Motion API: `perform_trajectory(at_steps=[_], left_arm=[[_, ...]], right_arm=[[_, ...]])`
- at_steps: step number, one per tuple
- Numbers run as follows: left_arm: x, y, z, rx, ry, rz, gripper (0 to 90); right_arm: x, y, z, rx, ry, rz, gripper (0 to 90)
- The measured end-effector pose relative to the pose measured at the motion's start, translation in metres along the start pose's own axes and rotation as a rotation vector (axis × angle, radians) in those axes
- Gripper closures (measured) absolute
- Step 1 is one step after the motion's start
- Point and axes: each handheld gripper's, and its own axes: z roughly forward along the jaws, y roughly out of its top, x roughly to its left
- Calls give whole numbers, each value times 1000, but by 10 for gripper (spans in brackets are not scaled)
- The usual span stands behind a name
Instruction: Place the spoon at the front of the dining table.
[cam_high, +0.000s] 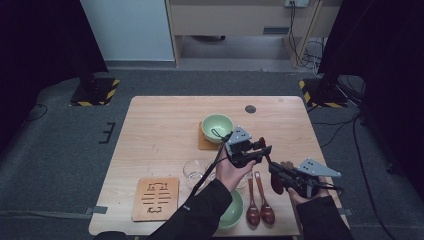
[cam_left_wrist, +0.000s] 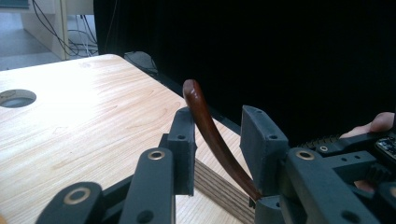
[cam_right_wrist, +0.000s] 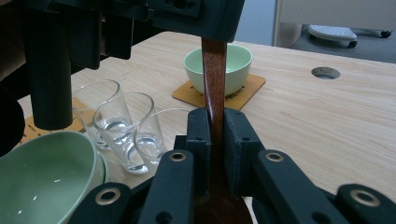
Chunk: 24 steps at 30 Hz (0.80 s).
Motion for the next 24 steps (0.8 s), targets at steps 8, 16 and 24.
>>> perform_trajectory(at_steps=[8,16,24], left_arm=[[-1,0,-1,4,8,-6,707],[-3,1,-2,0,-13,-25,768],[-8,2,-2,-8,-64,-51,831]], right_arm=[[0,1,-1,-10,-1,-7,813],[1,0,1,-1,2,-12,815],[0,-1,2,-1,8,-10,812]])
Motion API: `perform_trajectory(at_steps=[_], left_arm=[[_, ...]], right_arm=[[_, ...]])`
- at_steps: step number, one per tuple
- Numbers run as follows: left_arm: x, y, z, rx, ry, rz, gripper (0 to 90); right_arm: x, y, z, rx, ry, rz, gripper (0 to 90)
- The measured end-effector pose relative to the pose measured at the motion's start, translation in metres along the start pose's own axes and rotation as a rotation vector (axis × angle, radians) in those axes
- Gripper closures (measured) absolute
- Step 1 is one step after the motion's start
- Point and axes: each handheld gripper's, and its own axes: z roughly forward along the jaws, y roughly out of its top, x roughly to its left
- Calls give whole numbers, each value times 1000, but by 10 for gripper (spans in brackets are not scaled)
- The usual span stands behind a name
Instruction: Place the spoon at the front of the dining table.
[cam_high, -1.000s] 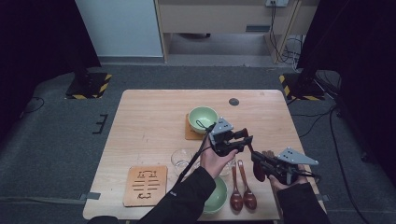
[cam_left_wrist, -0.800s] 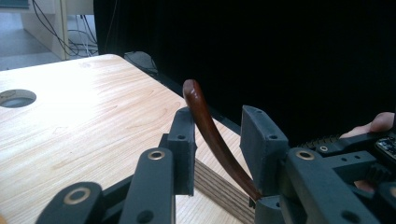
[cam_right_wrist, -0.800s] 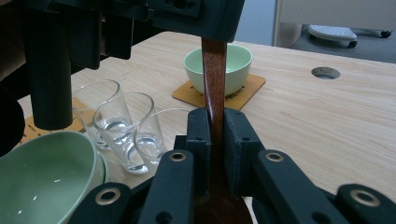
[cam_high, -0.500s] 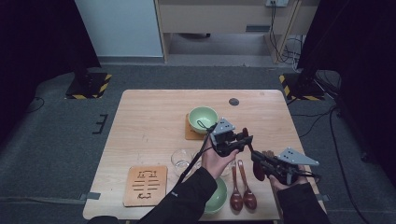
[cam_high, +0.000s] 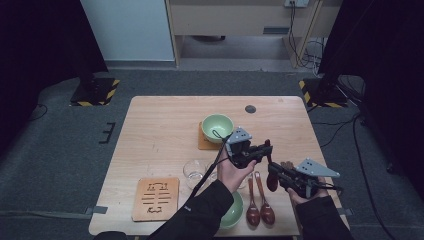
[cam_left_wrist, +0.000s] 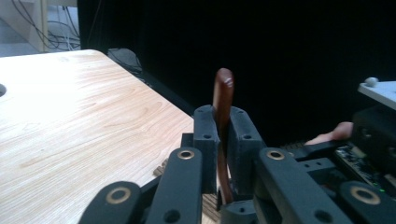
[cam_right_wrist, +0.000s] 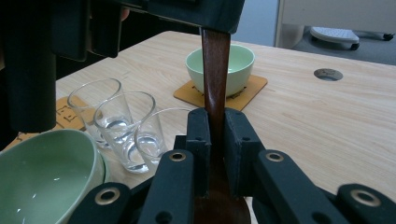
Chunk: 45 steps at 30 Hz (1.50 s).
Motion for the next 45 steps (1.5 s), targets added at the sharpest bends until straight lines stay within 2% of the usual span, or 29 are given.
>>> perform_trajectory(at_steps=[6,9,13,17,19,27,34,42,45], left_arm=[[-5,2,1,-17,0,51,836],[-6,2,0,-21,11,78,836],[-5,4,-2,-32,21,92,836],[-1,9,-6,-45,30,91,836],[1,11,-9,-54,37,90,836],[6,18,-21,-82,71,111,836],[13,25,-33,-107,94,111,836],[19,32,-44,-140,106,102,836],[21,34,-47,-148,111,101,836]], right_arm=[[-2,0,-1,-20,2,8,798],[-3,-1,-1,-25,0,25,747],[-3,-1,-2,-27,-3,39,694],[-5,0,-4,-44,-15,50,633],[-7,-1,-4,-41,-22,67,607],[-11,-4,-4,-23,-79,78,486],[-16,-9,-1,11,-123,99,444],[-19,-15,4,64,-143,97,408],[-21,-19,8,99,-143,90,395]])
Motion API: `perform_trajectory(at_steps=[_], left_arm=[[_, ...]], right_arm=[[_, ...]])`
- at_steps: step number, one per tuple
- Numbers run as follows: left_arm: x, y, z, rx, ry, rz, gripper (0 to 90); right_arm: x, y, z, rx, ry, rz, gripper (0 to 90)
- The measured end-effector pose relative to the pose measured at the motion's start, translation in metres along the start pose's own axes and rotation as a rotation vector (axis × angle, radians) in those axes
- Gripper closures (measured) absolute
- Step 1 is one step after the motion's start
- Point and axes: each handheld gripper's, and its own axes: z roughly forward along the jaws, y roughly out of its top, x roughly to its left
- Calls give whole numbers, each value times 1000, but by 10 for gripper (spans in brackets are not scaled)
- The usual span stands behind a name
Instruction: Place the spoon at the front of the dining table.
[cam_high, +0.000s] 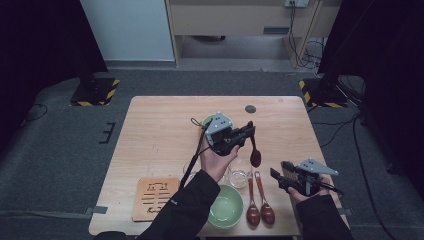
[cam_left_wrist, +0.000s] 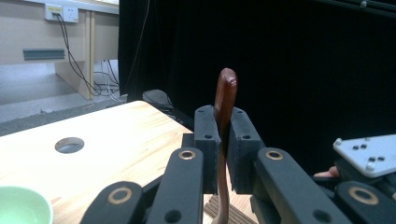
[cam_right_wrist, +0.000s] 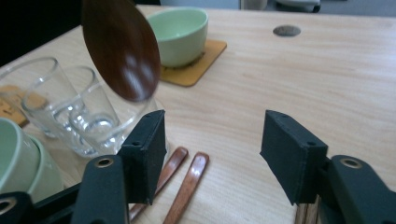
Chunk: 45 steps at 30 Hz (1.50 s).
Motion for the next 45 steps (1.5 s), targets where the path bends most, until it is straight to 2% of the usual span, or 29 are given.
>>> perform_trajectory(at_steps=[5,18,33,45], left_arm=[[4,4,-3,-14,8,-7,836],[19,21,-15,-56,39,-6,836],[56,34,-39,-133,120,-43,836],[80,36,-44,-153,181,-48,835]], right_arm=[[-1,-4,6,39,-4,-17,351],[-3,-10,14,107,-20,-26,276],[-4,-13,18,150,-28,-35,264],[-4,-14,19,158,-29,-37,260]])
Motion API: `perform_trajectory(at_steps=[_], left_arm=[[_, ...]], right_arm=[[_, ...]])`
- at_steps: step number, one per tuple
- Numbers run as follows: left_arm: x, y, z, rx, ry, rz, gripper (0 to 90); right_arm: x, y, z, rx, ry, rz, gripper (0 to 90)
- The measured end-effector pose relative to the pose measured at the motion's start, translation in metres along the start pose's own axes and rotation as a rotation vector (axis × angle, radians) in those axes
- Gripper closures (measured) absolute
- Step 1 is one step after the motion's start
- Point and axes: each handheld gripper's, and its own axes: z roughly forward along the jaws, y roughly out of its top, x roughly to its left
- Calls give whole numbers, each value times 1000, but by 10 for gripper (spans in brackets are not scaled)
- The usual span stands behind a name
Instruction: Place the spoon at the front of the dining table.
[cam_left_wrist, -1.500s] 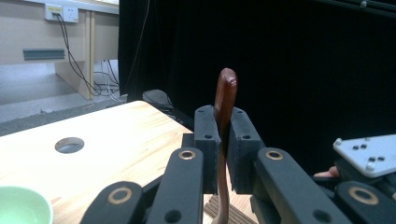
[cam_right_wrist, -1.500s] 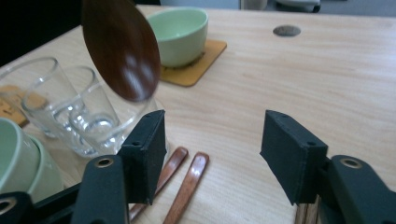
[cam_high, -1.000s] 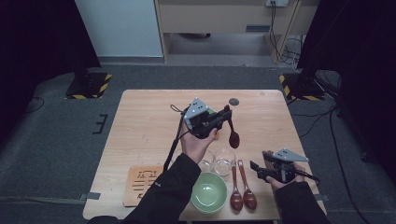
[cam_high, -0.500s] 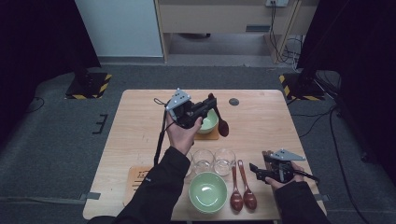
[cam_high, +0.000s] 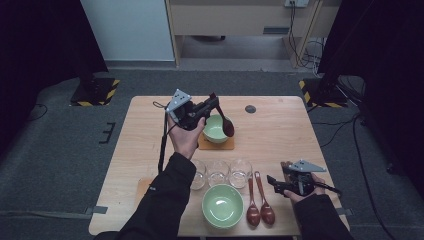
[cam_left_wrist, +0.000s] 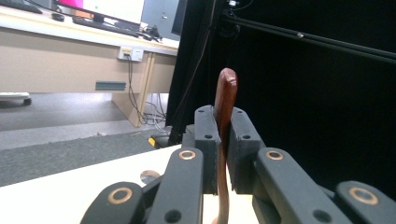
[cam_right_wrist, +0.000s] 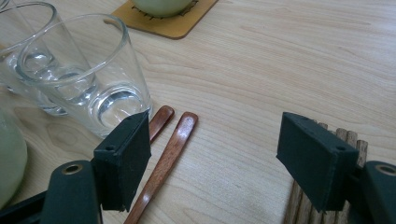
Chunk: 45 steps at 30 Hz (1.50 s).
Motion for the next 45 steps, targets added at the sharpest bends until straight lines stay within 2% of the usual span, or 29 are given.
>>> perform_trajectory(at_steps=[14,25,34,45], left_arm=[[20,-7,11,12,45,7,836],[44,-16,16,15,99,8,836],[67,-29,19,30,161,-16,836],[84,-44,24,61,201,-43,836]], right_arm=[[0,0,0,5,-1,-4,255],[0,-1,1,7,0,-6,250],[0,-1,1,10,1,-7,250],[0,-1,1,9,3,-7,250]])
